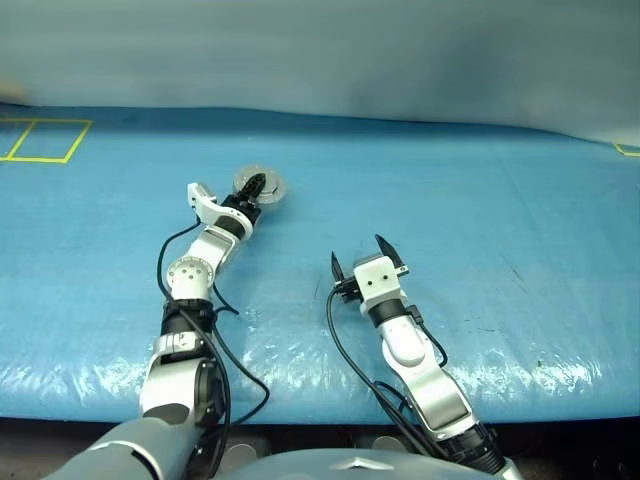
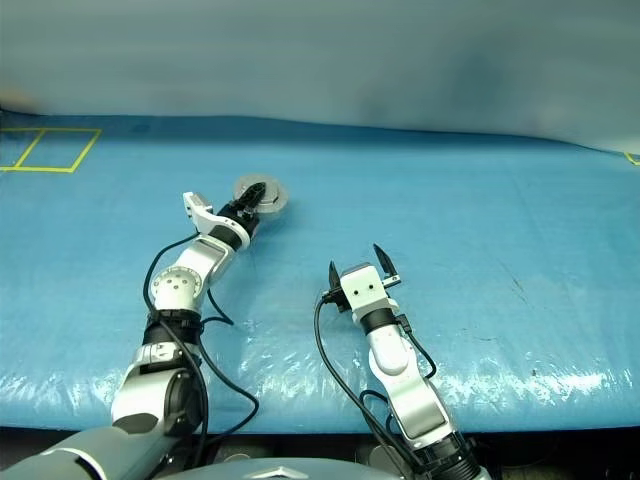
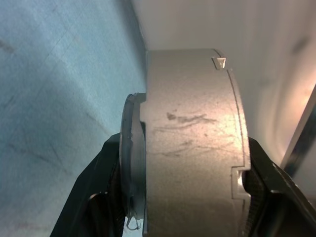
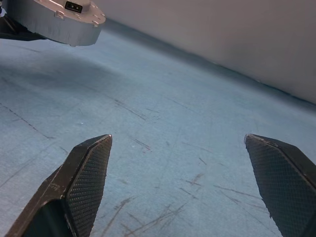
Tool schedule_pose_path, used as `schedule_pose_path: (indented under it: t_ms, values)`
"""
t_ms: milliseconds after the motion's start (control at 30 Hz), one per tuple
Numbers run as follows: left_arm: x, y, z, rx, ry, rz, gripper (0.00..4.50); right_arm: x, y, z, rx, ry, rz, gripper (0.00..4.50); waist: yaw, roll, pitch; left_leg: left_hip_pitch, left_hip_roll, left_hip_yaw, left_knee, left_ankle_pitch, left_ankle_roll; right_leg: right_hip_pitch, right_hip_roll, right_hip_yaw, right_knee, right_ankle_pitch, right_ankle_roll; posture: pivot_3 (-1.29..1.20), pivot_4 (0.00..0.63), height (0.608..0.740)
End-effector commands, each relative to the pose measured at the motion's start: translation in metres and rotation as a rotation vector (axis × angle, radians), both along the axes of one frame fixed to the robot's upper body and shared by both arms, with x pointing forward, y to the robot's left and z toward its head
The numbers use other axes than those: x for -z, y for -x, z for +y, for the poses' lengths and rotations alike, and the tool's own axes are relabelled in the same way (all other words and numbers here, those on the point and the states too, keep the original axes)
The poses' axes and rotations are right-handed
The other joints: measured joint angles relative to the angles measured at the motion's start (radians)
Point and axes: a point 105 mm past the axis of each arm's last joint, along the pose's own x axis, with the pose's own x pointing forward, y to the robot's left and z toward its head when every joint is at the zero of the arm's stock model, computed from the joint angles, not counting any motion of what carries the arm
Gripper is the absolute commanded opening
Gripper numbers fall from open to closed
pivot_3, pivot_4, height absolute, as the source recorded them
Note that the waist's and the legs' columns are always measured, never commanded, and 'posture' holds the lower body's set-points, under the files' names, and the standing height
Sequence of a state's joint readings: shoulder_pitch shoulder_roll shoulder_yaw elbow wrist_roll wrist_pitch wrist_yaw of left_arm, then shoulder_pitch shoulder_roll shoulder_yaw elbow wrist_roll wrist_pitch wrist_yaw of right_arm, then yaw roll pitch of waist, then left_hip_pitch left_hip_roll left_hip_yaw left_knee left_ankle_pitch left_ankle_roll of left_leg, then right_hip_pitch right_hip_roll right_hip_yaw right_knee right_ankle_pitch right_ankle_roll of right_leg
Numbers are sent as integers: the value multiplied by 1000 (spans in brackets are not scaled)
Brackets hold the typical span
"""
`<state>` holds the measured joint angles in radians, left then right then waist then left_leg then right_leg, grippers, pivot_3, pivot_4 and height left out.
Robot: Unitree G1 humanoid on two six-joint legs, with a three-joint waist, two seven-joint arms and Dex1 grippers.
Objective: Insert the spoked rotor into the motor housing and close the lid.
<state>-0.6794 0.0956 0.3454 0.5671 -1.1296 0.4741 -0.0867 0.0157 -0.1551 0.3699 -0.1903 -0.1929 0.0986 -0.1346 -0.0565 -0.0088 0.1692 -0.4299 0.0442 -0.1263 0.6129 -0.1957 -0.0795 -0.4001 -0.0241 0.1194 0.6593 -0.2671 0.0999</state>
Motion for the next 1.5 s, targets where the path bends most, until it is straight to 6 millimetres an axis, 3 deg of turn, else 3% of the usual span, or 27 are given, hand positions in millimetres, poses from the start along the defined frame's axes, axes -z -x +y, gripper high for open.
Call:
schedule_pose_path:
  t_ms: [33, 200, 433, 633, 767, 900, 1133, 1267, 1500]
  values:
    - [-29, -23, -2, -1, -44, -77, 2346, -9, 0, -7, 60, 6, -52, 4500, 0, -1, 0, 0, 0, -1, 0, 0, 0, 0, 0, -1, 0, 0, -1, 0, 150, 740]
    - [-28, -40, -4, 0, -126, -32, 2346, -9, 1, -12, 100, 2, -54, 4500, -7, -2, 1, 0, 0, -2, -2, 1, -2, 0, 0, -1, 0, 1, -4, 0, 150, 740]
    - [-8, -42, -6, 27, -283, 49, 2346, -5, 3, -11, 103, -2, -37, 4500, -11, -2, 1, 0, 0, -2, -4, 2, -4, -1, 0, -2, 0, 1, -6, 0, 150, 740]
    - [14, -34, 2, 65, -361, 103, 4311, -2, 4, -10, 115, -24, -21, 4500, -12, -2, 1, 1, 0, -3, -4, 2, -3, 0, 0, -3, 3, 1, -6, 0, 150, 740]
    - [33, -25, 19, 93, -424, 161, 4462, -2, 3, -7, 110, -43, -15, 4500, -23, -2, 1, 4, 0, -3, -3, 2, -2, 2, 0, -3, 4, 0, -4, 0, 150, 740]
    - [51, -10, 40, 134, -494, 224, 4462, -2, 2, -3, 100, -72, -1, 4500, -32, -2, 1, 13, 0, -3, -4, 2, -2, 8, 0, -2, 6, -2, -2, 0, 150, 740]
    - [73, 42, 76, 200, -666, 234, 4462, 3, -3, 8, 52, -129, 55, 4500, -52, 0, -1, 29, 1, -1, -7, 2, -2, 21, 0, 0, 9, -3, -3, 0, 150, 740]
    - [61, 72, 80, 176, -855, 64, 4462, 6, -4, 7, 49, -171, 94, 4500, -46, 0, -2, 33, 2, 2, -10, 2, -2, 24, 0, 2, 9, -4, -4, 0, 150, 740]
    - [38, 106, 63, 29, -1153, -257, 4462, 9, -5, -5, 83, -217, 131, 4500, -7, -1, -2, 31, 2, 3, -12, 2, -2, 21, -1, 2, 7, -8, -11, 0, 150, 740]
